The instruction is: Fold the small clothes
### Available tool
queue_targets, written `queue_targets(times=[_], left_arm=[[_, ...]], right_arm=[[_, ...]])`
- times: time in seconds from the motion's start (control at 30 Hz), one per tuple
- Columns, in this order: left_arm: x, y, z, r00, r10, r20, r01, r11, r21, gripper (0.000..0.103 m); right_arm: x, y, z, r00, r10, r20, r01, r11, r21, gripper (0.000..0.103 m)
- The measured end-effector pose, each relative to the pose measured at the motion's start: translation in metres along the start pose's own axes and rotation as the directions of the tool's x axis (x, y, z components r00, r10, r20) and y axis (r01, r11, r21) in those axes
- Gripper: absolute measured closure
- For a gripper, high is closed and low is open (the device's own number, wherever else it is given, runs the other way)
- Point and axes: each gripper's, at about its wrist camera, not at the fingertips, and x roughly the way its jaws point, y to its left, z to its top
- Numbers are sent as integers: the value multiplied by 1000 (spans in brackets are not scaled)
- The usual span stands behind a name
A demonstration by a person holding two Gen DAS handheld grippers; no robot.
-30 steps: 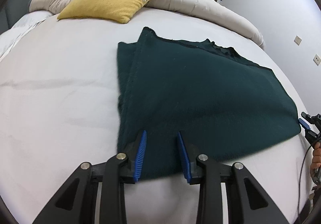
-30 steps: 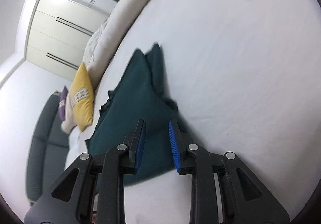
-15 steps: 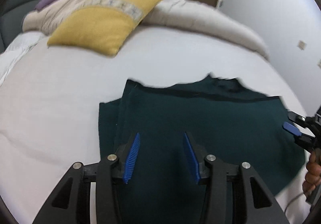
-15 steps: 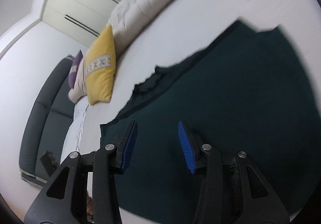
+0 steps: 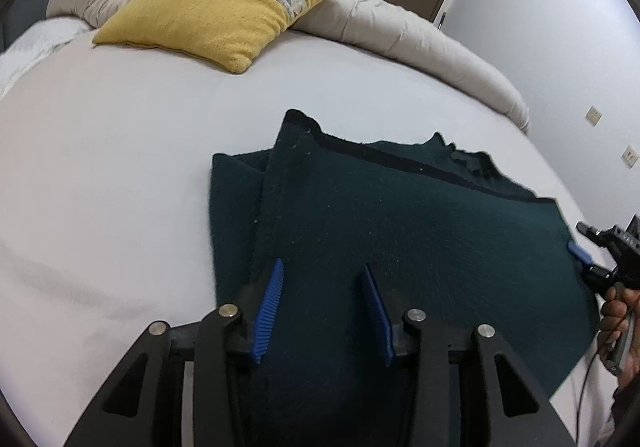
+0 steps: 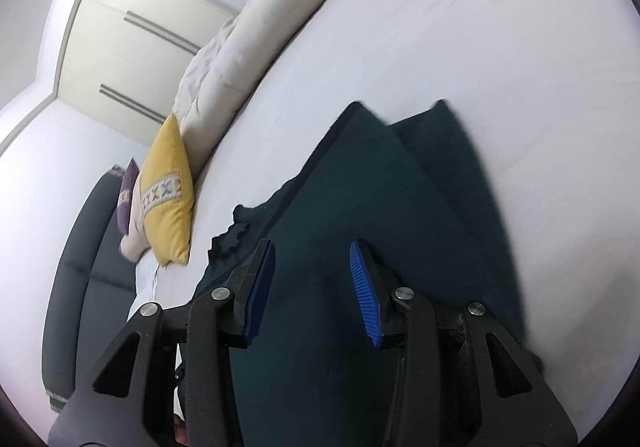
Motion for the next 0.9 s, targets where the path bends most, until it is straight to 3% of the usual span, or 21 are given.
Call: queue_targets(times=[0.07,0.23,0.33,0.4,0.47,0.57,0.63,0.7,0.9], left_arm=[[-11,10,-2,999,-40,6,40,998,-44,66],[-47,23,-21,997,-60,56,66,990,-122,61],[-50,18,-37,999,-5,32,7,997,-71,61],[-43,23,-48,1000,25,-14,-26,997,-79,59],[-44,31,-50,1000,-8,-14,6,992,-122,60],[-51,37,-47,1000,-7,-21,4,987,-163,61],[-60,41,-45,1000,-14,-2,13,981,-192,53],[-62,49,-45,999,-41,5,41,968,-247,34],[-37,57,-30,986,-156,-63,126,932,-339,31]], right_arm=[[-11,13,-7,1000,5,-2,-5,1000,-29,62],[-16,48,-35,988,131,-78,-139,984,-108,58],[-2,64,-58,972,175,-158,-196,972,-130,58],[13,70,-76,967,139,-212,-176,970,-167,58],[26,61,-87,965,77,-252,-123,977,-172,58],[19,54,-86,967,106,-233,-137,983,-122,58],[13,60,-86,968,113,-226,-144,982,-126,56],[4,67,-85,967,134,-217,-168,975,-148,56],[5,75,-81,946,221,-238,-244,967,-74,56]])
